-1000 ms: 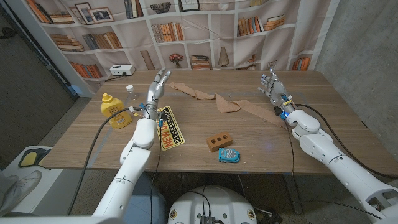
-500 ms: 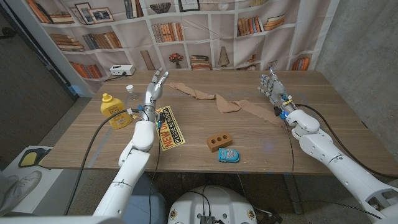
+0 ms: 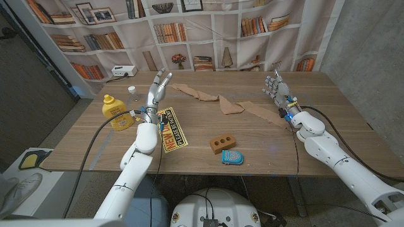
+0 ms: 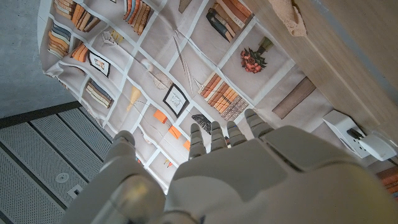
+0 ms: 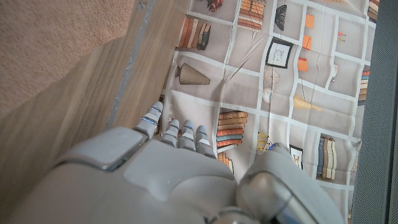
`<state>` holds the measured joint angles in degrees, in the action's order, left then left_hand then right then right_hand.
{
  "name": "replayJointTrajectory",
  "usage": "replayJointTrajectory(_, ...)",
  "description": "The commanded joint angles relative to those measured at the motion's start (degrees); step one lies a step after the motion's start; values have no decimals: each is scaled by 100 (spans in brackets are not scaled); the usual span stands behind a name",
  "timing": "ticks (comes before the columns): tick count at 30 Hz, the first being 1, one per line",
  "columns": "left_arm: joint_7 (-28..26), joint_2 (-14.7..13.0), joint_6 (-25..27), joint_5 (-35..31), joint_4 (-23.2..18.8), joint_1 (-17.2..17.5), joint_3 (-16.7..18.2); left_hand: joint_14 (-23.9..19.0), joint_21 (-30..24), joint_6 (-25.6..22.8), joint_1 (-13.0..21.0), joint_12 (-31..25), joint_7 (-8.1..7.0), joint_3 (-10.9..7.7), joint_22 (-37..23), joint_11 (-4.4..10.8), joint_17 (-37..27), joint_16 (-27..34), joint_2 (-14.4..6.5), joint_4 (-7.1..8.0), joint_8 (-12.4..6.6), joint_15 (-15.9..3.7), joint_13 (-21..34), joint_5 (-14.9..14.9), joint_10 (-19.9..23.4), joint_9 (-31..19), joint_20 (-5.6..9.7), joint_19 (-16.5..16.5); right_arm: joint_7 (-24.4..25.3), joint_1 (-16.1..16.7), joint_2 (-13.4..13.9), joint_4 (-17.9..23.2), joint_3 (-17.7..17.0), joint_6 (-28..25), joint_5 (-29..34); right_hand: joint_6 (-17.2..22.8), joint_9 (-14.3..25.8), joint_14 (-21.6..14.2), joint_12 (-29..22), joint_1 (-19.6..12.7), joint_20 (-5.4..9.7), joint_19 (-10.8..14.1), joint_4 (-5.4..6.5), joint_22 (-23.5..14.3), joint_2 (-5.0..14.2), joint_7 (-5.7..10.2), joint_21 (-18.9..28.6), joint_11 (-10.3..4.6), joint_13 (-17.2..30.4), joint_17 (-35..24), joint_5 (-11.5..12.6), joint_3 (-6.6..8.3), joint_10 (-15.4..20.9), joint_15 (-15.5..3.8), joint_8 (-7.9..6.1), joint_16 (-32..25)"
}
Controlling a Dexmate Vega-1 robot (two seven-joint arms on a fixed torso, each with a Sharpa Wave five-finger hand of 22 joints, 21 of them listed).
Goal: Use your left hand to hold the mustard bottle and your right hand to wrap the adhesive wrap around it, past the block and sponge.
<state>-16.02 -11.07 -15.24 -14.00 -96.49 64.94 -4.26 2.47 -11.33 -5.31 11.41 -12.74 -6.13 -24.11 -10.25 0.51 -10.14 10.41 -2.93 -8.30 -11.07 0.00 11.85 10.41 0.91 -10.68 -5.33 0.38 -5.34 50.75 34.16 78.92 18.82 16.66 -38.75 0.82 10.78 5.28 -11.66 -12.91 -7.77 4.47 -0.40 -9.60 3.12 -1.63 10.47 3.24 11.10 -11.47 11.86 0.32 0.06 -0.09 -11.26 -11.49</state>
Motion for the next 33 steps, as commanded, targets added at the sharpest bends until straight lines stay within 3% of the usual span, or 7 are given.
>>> replayJointTrajectory(1,-295,-69,33,-456,-75,-22,-47,76,23,-40,61,-1,-39,-24,-13,44,-14,-2,16,-38,-21,6,13,-14,-23,-17,-6,-34,1,-28,-17,-58,12,-42,-6,38,19,-13,-19,-53,2,5,-24,-21,-4,-30,47,27,21,-2,-4,6,39,15,-35,-27)
replayJointTrajectory(12,-274,-27,53,-278,-105,-36,3,101,24,-33,77,4,-46,-25,-13,46,-14,-3,21,-38,-16,8,13,-16,-42,-17,-20,-53,-22,-80,-46,-156,-12,-43,-52,42,19,-14,-15,-54,5,8,-29,-21,-1,-30,46,20,22,-3,-7,6,35,8,-32,-26)
replayJointTrajectory(17,-330,-52,157,-420,-168,-28,-15,114,22,-61,91,4,-118,-29,-13,48,-14,-3,20,-40,-26,-3,14,-17,-45,-18,-23,-59,-94,-114,-46,-226,-7,-20,-57,46,19,-8,-15,-54,4,10,-32,-21,0,-30,46,25,22,-3,-8,5,38,13,-32,-23)
replayJointTrajectory(20,-450,-36,151,-519,-180,-16,-20,147,21,-129,116,10,-165,-38,-13,169,-14,-6,17,-43,-47,-65,14,-18,-68,-18,-3,-71,-98,-127,-66,-256,-15,-7,-75,42,20,-9,-14,-53,10,9,-33,-21,0,-30,45,21,22,-3,-9,5,37,12,-30,-24)
replayJointTrajectory(33,-527,-109,501,-755,-510,153,0,170,15,-55,146,62,-59,-33,-13,101,-14,1,45,-49,-8,-64,13,-25,-233,-19,22,-84,-109,-132,-45,-294,-44,5,-82,6,20,-23,-12,-52,17,6,-40,-20,2,-36,42,22,22,-4,-13,3,41,22,-13,-28)
